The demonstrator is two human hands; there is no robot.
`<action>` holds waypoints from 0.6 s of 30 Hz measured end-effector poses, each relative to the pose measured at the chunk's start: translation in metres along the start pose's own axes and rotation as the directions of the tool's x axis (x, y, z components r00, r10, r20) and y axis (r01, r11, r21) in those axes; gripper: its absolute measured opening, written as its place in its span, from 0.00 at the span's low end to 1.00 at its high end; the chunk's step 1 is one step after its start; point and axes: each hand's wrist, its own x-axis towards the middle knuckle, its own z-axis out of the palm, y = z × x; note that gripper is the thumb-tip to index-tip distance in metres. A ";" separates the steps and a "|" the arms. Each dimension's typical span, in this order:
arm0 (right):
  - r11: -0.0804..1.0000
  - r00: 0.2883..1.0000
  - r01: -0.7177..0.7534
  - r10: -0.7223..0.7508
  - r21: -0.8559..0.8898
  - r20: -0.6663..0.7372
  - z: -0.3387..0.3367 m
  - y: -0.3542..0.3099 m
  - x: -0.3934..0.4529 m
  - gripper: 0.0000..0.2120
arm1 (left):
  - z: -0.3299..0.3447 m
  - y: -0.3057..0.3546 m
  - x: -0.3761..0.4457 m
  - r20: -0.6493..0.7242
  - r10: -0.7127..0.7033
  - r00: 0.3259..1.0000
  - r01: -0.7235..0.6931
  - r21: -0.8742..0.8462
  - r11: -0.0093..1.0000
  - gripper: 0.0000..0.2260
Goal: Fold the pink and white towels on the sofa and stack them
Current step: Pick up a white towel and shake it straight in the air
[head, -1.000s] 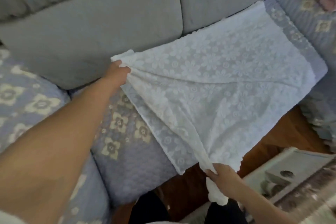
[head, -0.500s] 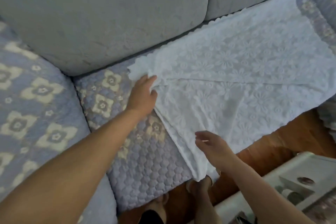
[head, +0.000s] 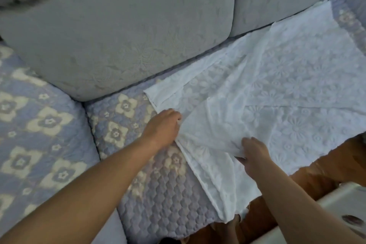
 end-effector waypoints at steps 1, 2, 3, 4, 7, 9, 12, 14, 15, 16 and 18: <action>0.999 1.000 -0.020 0.020 -0.041 -0.020 -0.003 0.004 0.007 0.06 | 0.001 -0.016 0.016 0.014 -0.018 1.000 0.017 0.062 0.998 0.13; 0.996 0.999 -0.029 0.027 -0.079 -0.028 -0.003 0.010 0.013 0.03 | 0.002 -0.029 0.032 0.035 -0.004 0.999 -0.001 0.126 0.992 0.13; 0.992 0.999 -0.038 0.037 -0.122 -0.009 -0.002 0.016 0.017 0.07 | 0.004 -0.039 0.047 0.056 0.024 0.998 -0.035 0.194 0.980 0.14; 0.985 0.999 -0.049 0.052 -0.168 0.014 0.000 0.023 0.024 0.18 | 0.007 -0.050 0.062 0.087 0.037 0.996 -0.058 0.252 0.966 0.16; 0.928 0.997 0.073 -0.074 -0.365 0.010 0.011 0.037 0.036 0.44 | 0.014 -0.079 0.093 0.058 0.007 0.998 -0.025 0.313 0.949 0.19; 0.772 0.979 0.173 -0.203 -0.611 0.021 0.022 0.045 0.042 0.50 | 0.019 -0.091 0.103 -0.057 0.045 0.997 -0.025 0.310 0.950 0.14; 0.512 0.955 0.218 -0.288 -0.831 0.073 0.040 0.056 0.039 0.48 | 0.006 -0.083 0.112 -0.215 -0.099 0.971 0.120 0.083 0.989 0.15; 0.413 0.938 0.230 -0.334 -0.881 0.088 0.043 0.058 0.039 0.34 | -0.021 -0.066 0.116 -0.280 -0.335 0.900 0.286 -0.202 0.937 0.17; 0.422 0.925 0.236 -0.373 -0.875 0.069 0.041 0.056 0.041 0.24 | -0.036 -0.060 0.116 -0.293 -0.440 0.848 0.328 -0.361 0.873 0.18; 0.469 0.914 0.225 -0.404 -0.854 0.019 0.037 0.051 0.042 0.15 | -0.051 -0.056 0.115 -0.281 -0.533 0.798 0.338 -0.523 0.782 0.20; 0.606 0.891 0.192 -0.437 -0.772 -0.122 0.025 0.036 0.034 0.10 | -0.083 -0.044 0.109 -0.210 -0.657 0.724 0.259 -0.800 0.541 0.20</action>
